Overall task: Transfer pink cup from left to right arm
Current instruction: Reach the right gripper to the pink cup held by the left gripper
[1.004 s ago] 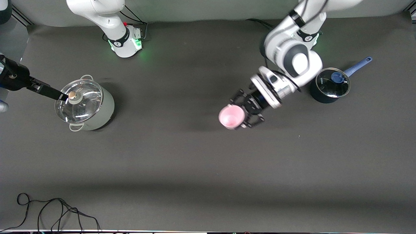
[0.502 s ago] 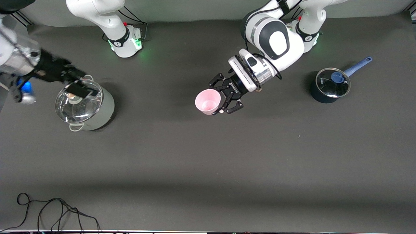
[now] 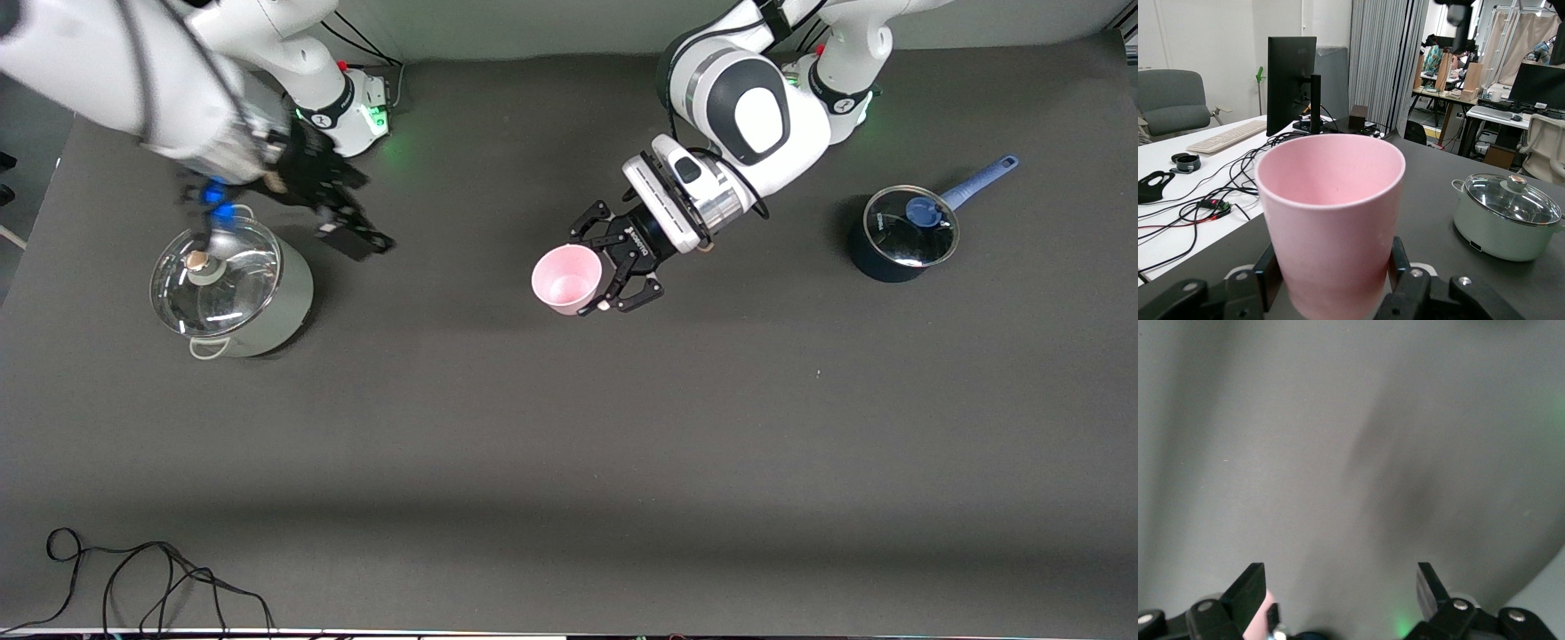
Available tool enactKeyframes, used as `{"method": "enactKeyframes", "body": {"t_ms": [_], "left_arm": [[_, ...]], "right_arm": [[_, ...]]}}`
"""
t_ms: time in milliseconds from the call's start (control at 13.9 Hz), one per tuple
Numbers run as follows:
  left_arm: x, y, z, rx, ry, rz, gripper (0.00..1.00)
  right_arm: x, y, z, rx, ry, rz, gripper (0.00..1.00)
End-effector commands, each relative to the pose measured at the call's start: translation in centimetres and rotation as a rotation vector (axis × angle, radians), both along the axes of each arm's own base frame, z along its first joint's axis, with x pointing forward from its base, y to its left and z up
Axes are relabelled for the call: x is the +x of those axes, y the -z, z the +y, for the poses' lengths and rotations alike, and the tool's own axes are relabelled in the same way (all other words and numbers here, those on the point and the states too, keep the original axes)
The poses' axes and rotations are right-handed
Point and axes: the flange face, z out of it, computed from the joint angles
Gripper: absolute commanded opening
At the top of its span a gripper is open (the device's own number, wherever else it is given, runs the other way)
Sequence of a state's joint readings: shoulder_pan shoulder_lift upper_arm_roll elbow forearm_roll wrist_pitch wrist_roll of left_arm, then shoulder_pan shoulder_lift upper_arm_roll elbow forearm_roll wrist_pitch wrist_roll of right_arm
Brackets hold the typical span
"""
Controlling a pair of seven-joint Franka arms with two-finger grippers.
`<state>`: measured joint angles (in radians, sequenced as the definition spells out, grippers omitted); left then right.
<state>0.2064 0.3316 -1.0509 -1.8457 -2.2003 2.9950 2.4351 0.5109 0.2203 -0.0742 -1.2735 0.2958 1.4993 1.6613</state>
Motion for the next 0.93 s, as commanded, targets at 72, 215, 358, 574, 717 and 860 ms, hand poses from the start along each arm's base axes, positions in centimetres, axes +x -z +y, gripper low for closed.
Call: {"method": "enactKeyframes", "body": {"t_ms": [72,215,358,574,717,860], "left_arm": [[0.4,-0.6,-1.0,-0.011,-0.021,0.024,0.42],[0.6,-0.2,-0.9,-0.007,-0.025,0.028,0.42],[0.7,0.0,-0.7,-0.002,-0.028,0.029,0.42],[0.7,0.3,-1.2,0.005,-0.026,0.028,0.42],[1.0,0.5,-1.0,0.009,-0.032,0.027,0.42],[0.8,0.5,-1.1,0.009,-0.028,0.027,0.42]], "right_arm": [[1.2,0.8,5.5,0.051,0.132,0.001,1.0],[0.6,1.7,8.3,0.059,0.136,-0.005,1.0],[-0.2,1.9,10.7,0.056,0.09,-0.023,1.0],[-0.1,1.8,13.1,0.077,0.061,-0.064,1.0],[0.1,2.0,13.5,0.086,-0.019,-0.093,1.0],[-0.1,2.5,14.0,0.069,-0.11,-0.127,1.0]]}}
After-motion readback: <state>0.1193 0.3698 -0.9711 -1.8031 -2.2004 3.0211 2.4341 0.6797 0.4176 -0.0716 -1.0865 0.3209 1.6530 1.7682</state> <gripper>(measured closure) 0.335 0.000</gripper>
